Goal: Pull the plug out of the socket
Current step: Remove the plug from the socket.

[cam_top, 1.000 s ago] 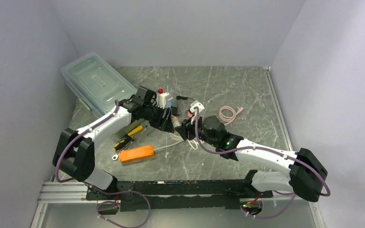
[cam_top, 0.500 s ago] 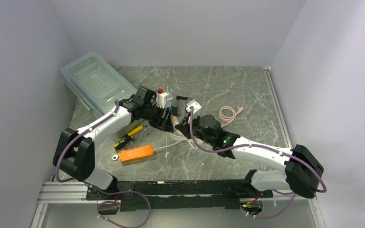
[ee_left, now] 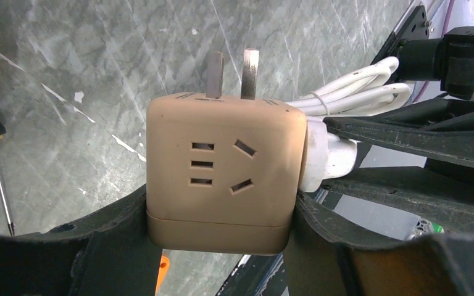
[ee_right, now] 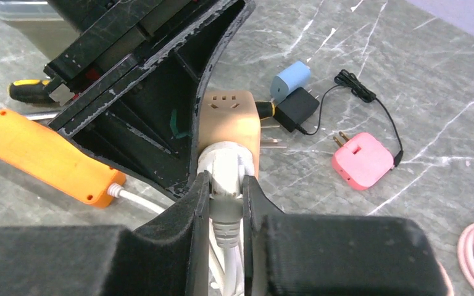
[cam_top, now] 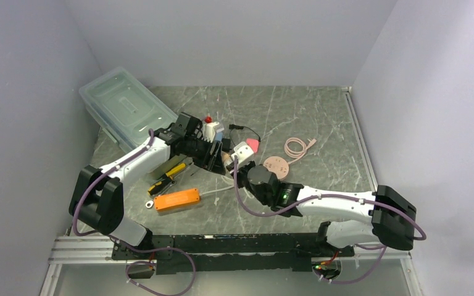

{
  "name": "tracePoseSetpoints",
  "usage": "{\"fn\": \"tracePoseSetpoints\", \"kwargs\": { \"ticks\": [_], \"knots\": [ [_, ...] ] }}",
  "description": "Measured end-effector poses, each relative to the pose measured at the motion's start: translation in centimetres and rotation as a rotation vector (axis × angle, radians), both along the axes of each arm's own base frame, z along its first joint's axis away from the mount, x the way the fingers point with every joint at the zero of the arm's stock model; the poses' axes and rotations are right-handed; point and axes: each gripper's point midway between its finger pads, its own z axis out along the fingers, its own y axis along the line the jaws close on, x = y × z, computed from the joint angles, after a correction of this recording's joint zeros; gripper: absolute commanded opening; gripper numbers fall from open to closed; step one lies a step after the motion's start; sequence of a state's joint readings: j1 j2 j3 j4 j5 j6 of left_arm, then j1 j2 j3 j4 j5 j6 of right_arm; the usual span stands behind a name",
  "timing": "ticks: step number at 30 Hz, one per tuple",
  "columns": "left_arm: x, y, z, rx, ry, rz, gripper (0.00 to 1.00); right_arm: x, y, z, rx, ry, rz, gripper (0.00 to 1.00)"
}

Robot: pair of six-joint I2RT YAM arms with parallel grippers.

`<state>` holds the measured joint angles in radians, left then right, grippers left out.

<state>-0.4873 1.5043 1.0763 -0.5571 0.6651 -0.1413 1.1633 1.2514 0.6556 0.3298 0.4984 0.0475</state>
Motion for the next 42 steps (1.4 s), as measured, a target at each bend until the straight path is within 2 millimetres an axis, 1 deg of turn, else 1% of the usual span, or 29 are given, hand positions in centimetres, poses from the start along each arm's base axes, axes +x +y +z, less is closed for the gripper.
{"fn": "tracePoseSetpoints", "kwargs": {
  "ticks": [3, 5, 7, 9, 13, 18, 21, 24, 27, 30, 33, 36, 42],
  "knots": [
    [0.4, -0.1, 0.1, -0.008, -0.017, 0.005, 0.00, 1.0, -0.6, 0.1, 0.041, 0.033, -0.009, 0.00],
    [1.2, -0.5, 0.5, -0.026, -0.046, 0.014, 0.00, 1.9, -1.3, 0.5, 0.113, 0.087, 0.017, 0.00],
    [2.0, -1.1, 1.1, -0.052, -0.079, 0.022, 0.00, 2.6, -1.9, 0.8, 0.149, 0.112, 0.019, 0.00],
    [2.4, -1.2, 1.4, -0.059, -0.097, 0.025, 0.00, 2.8, -2.0, 1.0, 0.164, 0.121, 0.026, 0.00],
    [1.9, -1.0, 0.9, -0.044, -0.067, 0.023, 0.00, 1.8, -1.3, 0.7, 0.136, 0.109, 0.036, 0.00],
    [0.1, -0.4, -0.1, -0.017, 0.024, -0.007, 0.00, -0.2, -0.5, 0.0, 0.035, 0.052, 0.008, 0.00],
    [-0.4, -0.4, -0.2, -0.018, 0.044, -0.020, 0.00, -0.6, -0.5, -0.1, 0.014, 0.038, -0.009, 0.00],
    [-0.3, -0.4, -0.2, -0.021, 0.040, -0.022, 0.00, -0.2, -0.8, -0.1, 0.020, 0.042, -0.026, 0.00],
    [0.6, -0.6, 0.0, -0.020, 0.003, -0.007, 0.00, 1.1, -1.4, -0.1, 0.075, 0.095, -0.016, 0.00],
    [1.7, -1.2, 0.7, -0.042, -0.044, 0.003, 0.00, 2.1, -2.3, 0.7, 0.152, 0.142, 0.011, 0.00],
    [2.0, -1.6, 1.3, -0.053, -0.060, 0.004, 0.00, 2.3, -2.5, 1.2, 0.177, 0.150, 0.028, 0.00],
    [1.6, -1.5, 1.1, -0.045, -0.041, 0.004, 0.00, 1.4, -2.0, 1.0, 0.156, 0.140, 0.036, 0.00],
    [-0.4, -0.6, 0.2, -0.008, 0.045, -0.030, 0.00, -0.9, -1.0, 0.3, 0.062, 0.079, -0.010, 0.00]
  ]
}}
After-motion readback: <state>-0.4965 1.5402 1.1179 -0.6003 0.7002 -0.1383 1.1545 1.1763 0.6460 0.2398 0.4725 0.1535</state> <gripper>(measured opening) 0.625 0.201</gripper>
